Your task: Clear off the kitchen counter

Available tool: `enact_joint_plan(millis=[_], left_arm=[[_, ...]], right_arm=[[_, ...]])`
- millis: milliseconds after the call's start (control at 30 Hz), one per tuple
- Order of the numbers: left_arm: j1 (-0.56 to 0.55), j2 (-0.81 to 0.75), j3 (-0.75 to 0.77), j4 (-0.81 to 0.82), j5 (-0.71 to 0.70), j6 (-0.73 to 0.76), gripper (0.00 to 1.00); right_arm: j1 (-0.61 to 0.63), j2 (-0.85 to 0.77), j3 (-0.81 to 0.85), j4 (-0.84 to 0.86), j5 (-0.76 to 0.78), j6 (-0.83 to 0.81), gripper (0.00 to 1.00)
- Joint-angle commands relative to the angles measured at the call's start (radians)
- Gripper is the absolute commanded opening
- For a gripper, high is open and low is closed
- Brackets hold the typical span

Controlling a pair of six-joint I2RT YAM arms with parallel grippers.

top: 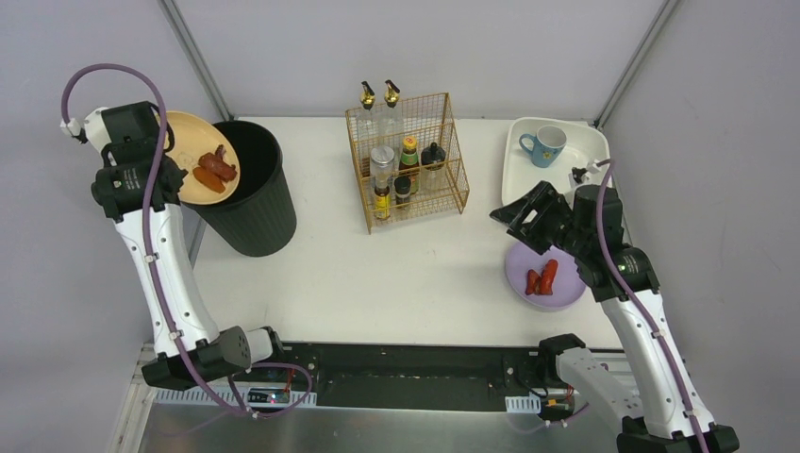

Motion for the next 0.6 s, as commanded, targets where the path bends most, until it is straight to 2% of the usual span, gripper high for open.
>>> enact_joint_plan(millis=[0, 167, 300, 467, 567], left_arm=[[-0.098, -0.039, -0.01, 0.096, -0.227, 0.105, 0.0], [-0.191, -0.04, -0.035, 0.151, -0.354, 0.176, 0.0], [-0.32, -0.041, -0.082, 0.249, -0.522, 0.295, 0.0], [-0.381, -0.036, -0.12, 0.329, -0.611, 0.38, 0.0], [-0.454, -0.04, -0.149, 0.409, -0.685, 0.457, 0.0]], right_arm=[[0.006, -0.02, -0.011, 0.049, -0.019, 0.009, 0.66], [0.005, -0.024, -0.025, 0.064, -0.022, 0.015, 0.66], [0.005, -0.021, -0.033, 0.072, -0.023, 0.018, 0.66], [0.007, -0.011, -0.033, 0.076, -0.028, 0.017, 0.66], [0.005, -0.012, -0.036, 0.078, -0.024, 0.015, 0.66]])
